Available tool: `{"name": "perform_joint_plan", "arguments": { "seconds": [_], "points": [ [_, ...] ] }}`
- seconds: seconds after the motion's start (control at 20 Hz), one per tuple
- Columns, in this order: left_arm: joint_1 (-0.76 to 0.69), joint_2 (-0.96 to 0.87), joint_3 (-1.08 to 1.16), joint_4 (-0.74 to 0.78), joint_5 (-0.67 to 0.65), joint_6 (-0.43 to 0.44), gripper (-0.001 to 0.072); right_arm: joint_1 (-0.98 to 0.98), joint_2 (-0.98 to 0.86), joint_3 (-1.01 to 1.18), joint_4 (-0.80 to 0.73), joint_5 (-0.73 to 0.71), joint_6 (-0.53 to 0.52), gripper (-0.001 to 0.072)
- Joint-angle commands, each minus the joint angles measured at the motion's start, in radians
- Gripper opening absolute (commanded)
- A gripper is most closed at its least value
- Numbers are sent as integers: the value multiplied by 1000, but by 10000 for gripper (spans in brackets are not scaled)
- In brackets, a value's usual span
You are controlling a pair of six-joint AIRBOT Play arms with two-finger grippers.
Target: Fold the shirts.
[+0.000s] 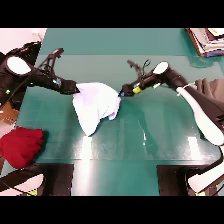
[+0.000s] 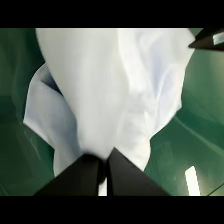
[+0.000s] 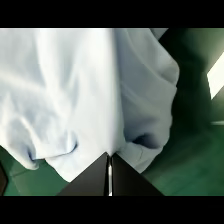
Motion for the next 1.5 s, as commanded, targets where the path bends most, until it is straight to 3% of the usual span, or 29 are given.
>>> {"name": "perform_joint_plan", "arguments": {
  "seconds": [0.0, 0.35, 0.65, 0.8, 0.95, 1.2, 1.45],
  "points": [
    [0, 72, 142, -2, -18, 1, 23, -48, 151, 99, -124, 8, 15, 11],
    [-12, 241, 545, -132, -26, 1, 23, -68, 508, 332, -241, 75, 77, 11],
    [-12, 223, 614, -141, -137, 0, 23, 42, 727, 129, -494, 128, 282, 11],
    [-12, 177, 515, -141, -241, -2, 23, 80, 797, -111, -496, 132, 334, 11],
    [-12, 137, 299, -140, -227, 2, 23, 81, 816, -343, -495, 101, 415, 11],
    [-12, 11, -89, -136, -21, 15, 23, 79, 713, -550, -495, -122, 449, 12],
    [-12, -161, -130, -144, 187, 39, 25, 76, 512, -520, -491, -303, 456, 13]
  ]
}}
